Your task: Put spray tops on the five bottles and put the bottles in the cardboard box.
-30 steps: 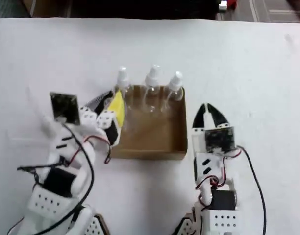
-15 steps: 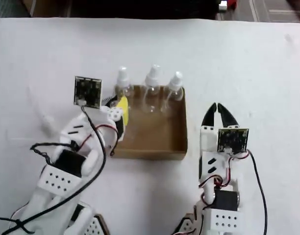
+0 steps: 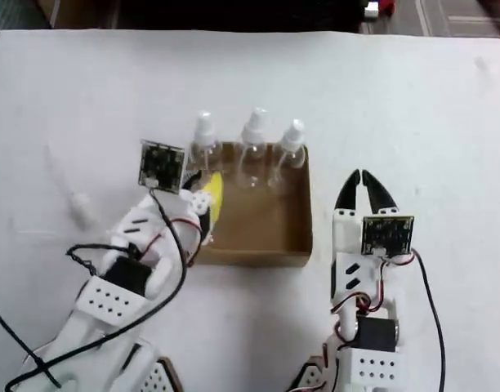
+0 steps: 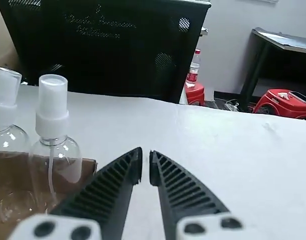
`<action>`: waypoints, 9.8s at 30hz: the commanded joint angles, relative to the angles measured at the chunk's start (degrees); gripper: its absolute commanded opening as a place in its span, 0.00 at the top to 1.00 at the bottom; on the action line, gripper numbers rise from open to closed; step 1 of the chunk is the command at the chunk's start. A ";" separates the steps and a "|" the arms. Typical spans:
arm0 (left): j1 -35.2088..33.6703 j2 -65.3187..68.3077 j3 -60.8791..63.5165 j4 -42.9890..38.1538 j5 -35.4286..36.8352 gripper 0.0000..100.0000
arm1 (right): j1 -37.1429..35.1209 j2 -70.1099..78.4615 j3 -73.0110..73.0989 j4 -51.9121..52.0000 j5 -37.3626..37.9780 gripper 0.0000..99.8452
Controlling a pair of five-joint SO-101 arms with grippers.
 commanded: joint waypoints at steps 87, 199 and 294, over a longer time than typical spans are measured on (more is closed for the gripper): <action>-33.10 -0.13 -5.63 22.24 -20.40 0.84 | -2.95 -0.13 1.14 -1.27 0.00 0.98; -31.87 -49.98 23.03 54.68 -18.37 0.98 | -5.58 -0.04 1.14 -0.48 4.84 0.98; -28.00 -48.40 -19.96 41.76 -45.98 0.98 | -5.76 -0.13 1.14 -0.13 4.92 0.98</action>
